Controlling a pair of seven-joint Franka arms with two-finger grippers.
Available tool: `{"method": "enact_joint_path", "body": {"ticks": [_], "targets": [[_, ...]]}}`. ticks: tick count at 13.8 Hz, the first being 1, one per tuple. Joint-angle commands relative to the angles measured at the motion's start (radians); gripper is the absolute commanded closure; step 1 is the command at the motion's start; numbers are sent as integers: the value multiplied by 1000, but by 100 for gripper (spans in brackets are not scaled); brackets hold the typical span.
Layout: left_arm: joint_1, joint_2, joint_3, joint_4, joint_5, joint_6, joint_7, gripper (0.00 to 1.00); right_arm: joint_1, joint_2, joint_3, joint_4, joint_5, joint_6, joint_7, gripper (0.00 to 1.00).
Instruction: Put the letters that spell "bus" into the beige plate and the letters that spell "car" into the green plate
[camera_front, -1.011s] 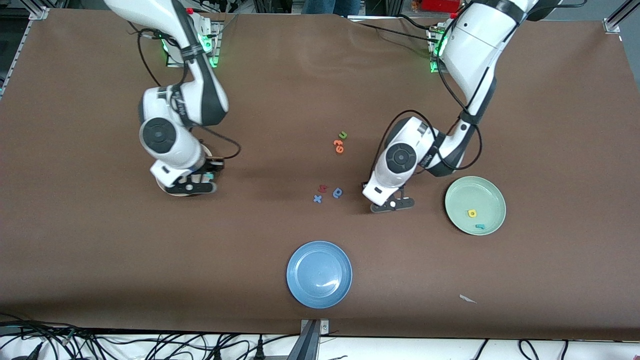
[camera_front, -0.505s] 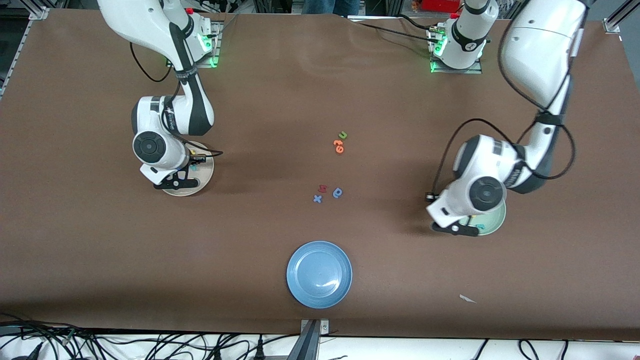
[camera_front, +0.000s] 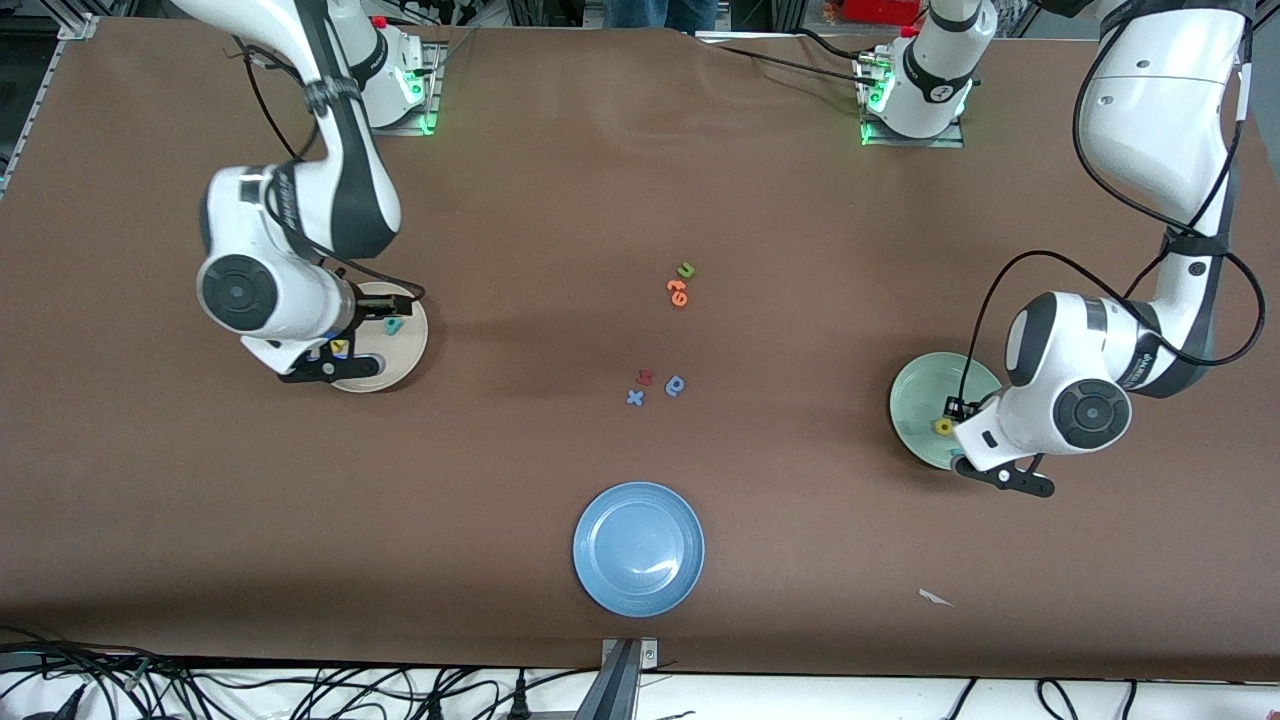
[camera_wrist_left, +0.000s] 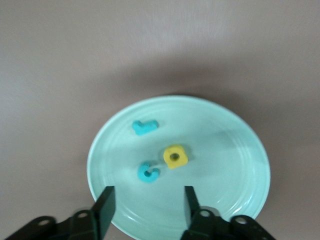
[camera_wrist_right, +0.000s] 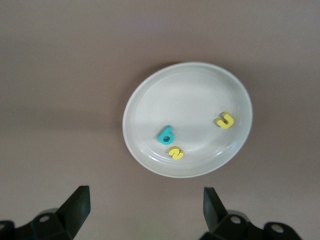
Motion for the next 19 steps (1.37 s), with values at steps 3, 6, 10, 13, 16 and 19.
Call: {"method": "enact_joint_path", "body": {"ticks": [3, 6, 10, 13, 16, 19], "targets": [[48, -68, -4, 49, -95, -91, 0, 0, -54, 21, -13, 215, 7, -84, -13, 0], [71, -122, -11, 46, -100, -150, 10, 0, -216, -104, 103, 229, 10, -37, -6, 0], [70, -333, -1, -69, -156, -188, 36, 0, -587, -220, 435, 211, -49, -46, -14, 0], [10, -497, 74, -158, -210, -232, 38, 0, -761, -374, 640, 90, -186, -112, -5, 0], [-39, -608, 140, -157, -222, -322, 67, 0, -812, -503, 688, -79, -189, -34, -2, 0], [-41, -665, 142, -160, -216, -319, 70, 0, -809, -490, 687, -43, -188, -33, 18, 0]]}}
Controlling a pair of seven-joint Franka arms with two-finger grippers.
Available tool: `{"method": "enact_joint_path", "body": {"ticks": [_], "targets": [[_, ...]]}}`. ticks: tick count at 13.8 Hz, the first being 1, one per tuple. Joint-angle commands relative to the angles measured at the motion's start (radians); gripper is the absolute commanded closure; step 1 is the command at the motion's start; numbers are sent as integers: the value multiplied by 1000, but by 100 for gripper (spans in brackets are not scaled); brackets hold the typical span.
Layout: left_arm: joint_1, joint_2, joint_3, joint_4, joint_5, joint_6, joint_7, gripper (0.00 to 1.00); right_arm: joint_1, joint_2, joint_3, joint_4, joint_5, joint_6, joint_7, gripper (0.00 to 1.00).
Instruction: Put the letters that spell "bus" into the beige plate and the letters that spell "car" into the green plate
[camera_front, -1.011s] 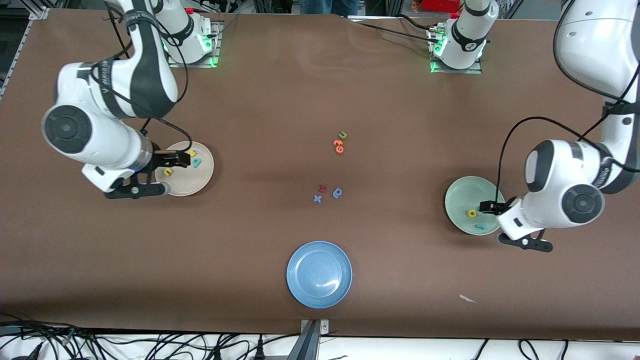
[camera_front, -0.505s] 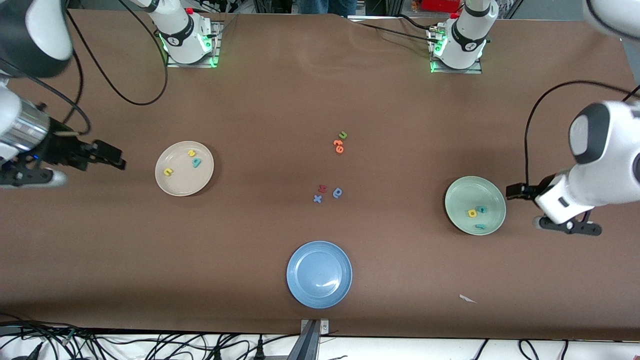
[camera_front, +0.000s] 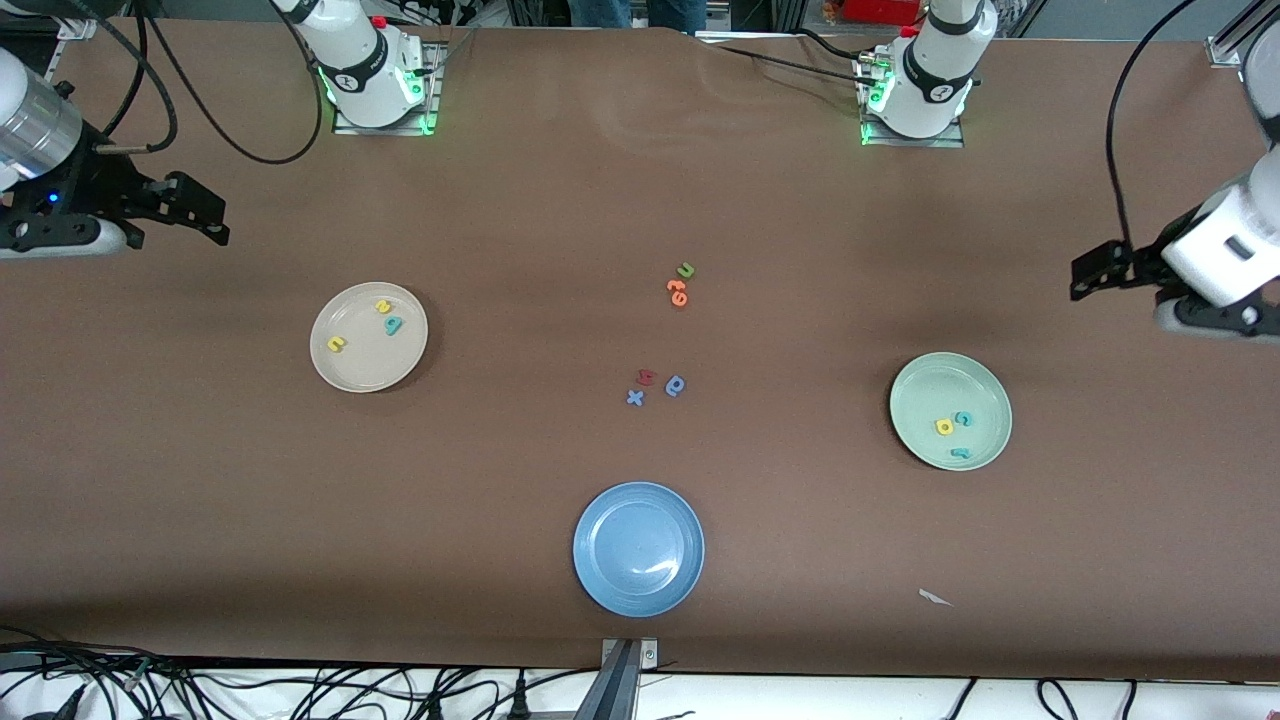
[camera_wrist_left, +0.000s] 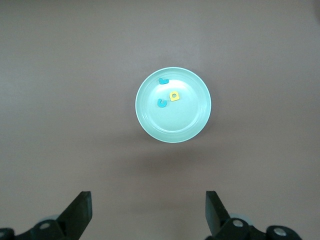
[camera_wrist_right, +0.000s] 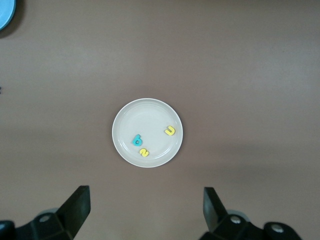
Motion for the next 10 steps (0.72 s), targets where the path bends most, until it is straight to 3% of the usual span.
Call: {"method": "enact_joint_path", "body": {"ticks": [1, 3, 10], "targets": [[-28, -61, 20, -45, -20, 9, 30, 0, -19, -11, 16, 1, -15, 19, 28, 0], [-71, -63, 51, -45, -20, 9, 30, 0, -18, -11, 11, 9, -13, 13, 32, 0], [-59, -50, 52, -29, -20, 4, 31, 0, -21, 40, 13, 54, -10, 11, 26, 0]]}}
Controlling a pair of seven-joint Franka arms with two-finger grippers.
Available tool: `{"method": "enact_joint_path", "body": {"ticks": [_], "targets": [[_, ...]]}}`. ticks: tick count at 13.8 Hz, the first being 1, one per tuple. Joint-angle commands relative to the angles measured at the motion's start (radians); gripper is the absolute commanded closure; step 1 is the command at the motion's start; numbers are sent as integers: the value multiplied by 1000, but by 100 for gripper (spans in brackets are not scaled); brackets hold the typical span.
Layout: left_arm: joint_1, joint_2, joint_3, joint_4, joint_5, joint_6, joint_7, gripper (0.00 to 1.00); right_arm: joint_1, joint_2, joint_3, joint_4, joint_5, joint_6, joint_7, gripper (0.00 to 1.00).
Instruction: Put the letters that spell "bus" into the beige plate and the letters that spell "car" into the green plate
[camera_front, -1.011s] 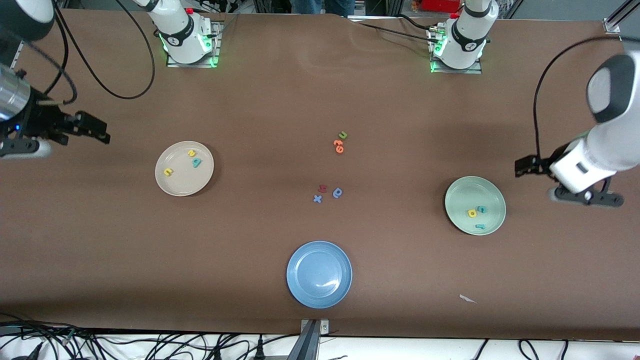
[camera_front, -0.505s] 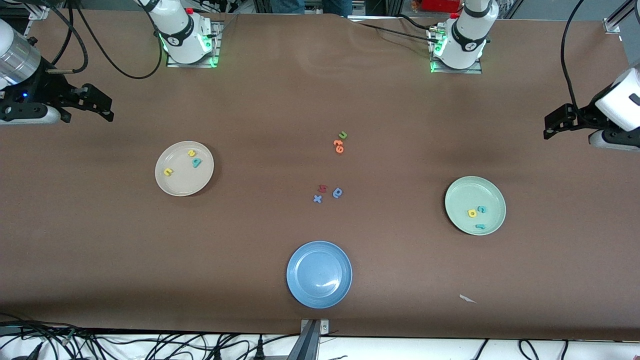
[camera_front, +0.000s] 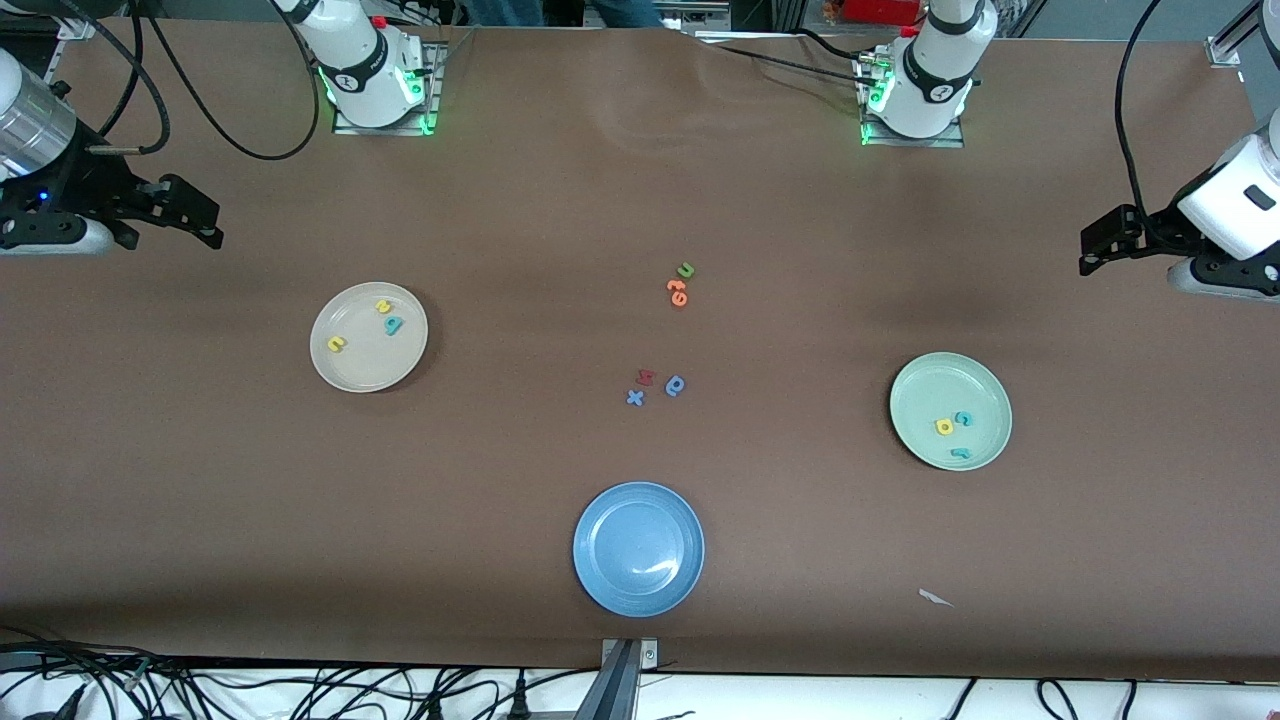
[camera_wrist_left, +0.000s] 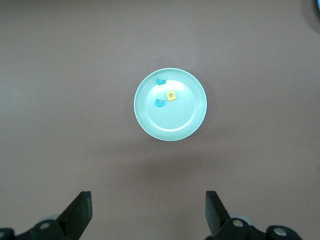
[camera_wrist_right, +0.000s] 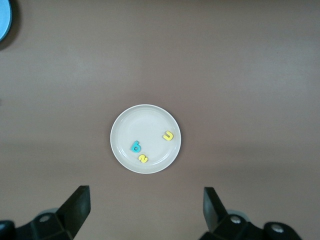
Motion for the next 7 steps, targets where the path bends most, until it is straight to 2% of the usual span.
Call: {"method": "enact_joint_path", "body": {"ticks": [1, 7], "targets": [[-7, -10, 13, -2, -20, 3, 28, 0, -10, 28, 13, 44, -10, -11, 0, 0], [-7, -10, 11, -4, -20, 3, 28, 0, -10, 32, 13, 48, -10, -11, 0, 0]]}}
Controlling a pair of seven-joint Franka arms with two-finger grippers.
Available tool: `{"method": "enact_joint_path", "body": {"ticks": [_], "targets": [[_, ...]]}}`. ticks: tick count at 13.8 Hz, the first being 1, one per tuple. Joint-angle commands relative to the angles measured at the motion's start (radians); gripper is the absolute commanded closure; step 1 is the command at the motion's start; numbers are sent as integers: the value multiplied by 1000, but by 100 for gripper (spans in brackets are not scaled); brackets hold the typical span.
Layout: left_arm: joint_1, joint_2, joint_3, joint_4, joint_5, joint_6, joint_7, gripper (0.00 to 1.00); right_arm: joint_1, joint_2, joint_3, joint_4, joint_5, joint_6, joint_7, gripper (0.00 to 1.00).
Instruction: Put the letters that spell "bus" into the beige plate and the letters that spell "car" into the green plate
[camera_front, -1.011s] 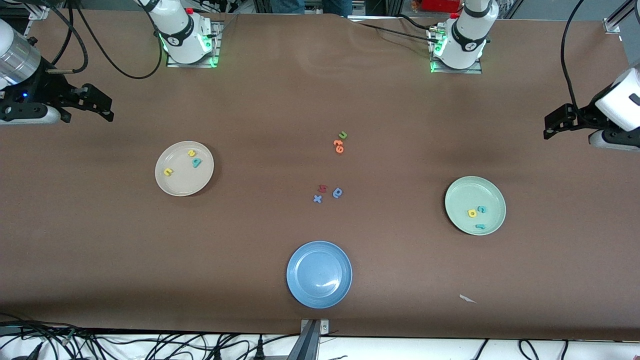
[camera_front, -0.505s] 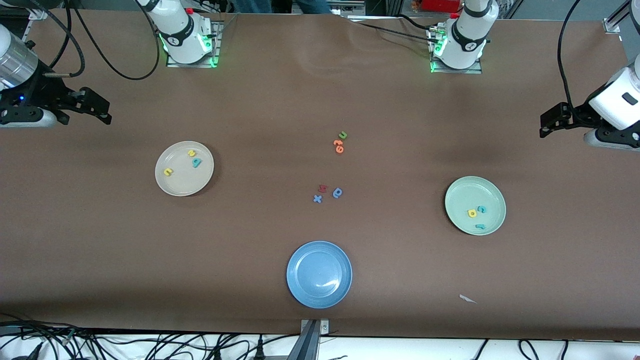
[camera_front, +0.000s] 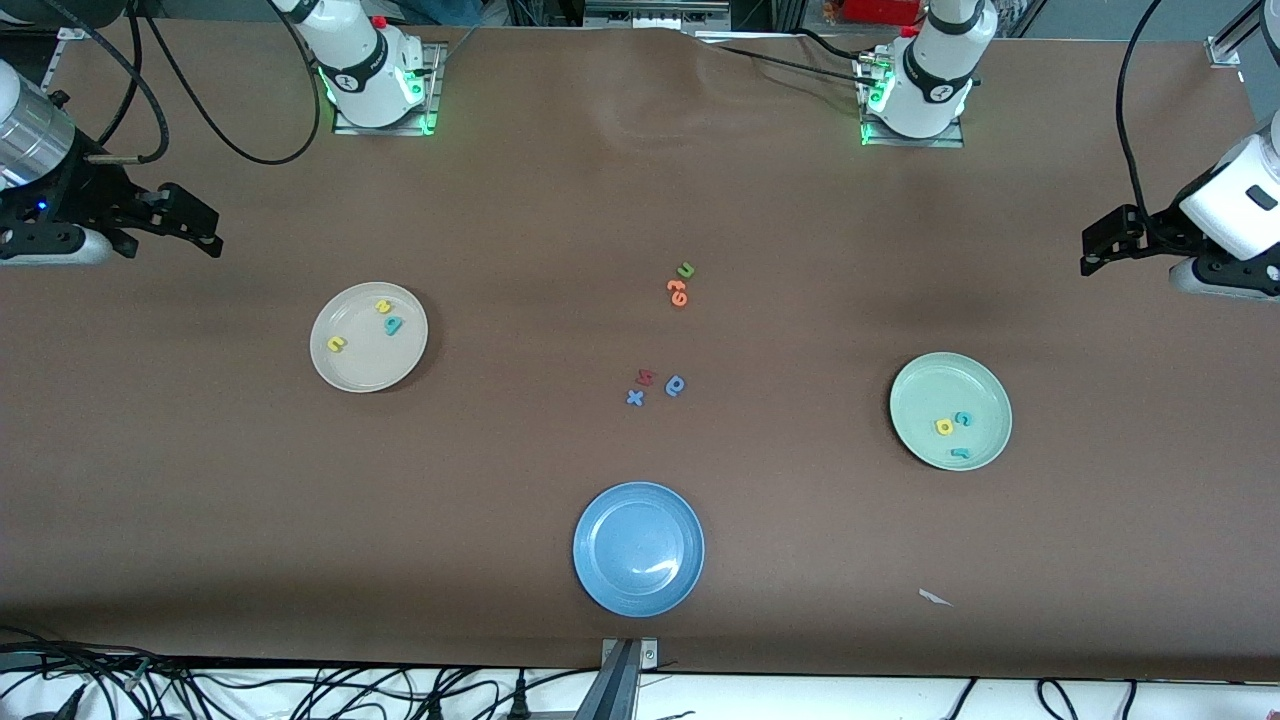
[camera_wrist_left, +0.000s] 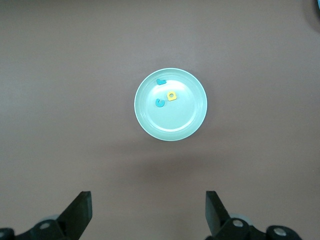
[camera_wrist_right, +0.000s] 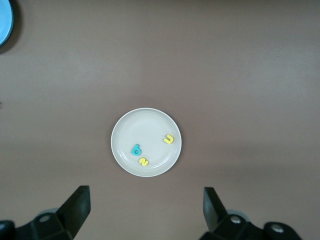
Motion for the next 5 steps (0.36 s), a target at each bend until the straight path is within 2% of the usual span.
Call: {"method": "enact_joint_path", "body": {"ticks": [1, 5], "targets": [[-7, -10, 10, -5, -18, 3, 27, 0, -10, 13, 12, 27, -12, -11, -4, 0], [-7, -10, 10, -5, -18, 3, 27, 0, -8, 13, 14, 27, -12, -11, -1, 0]]}}
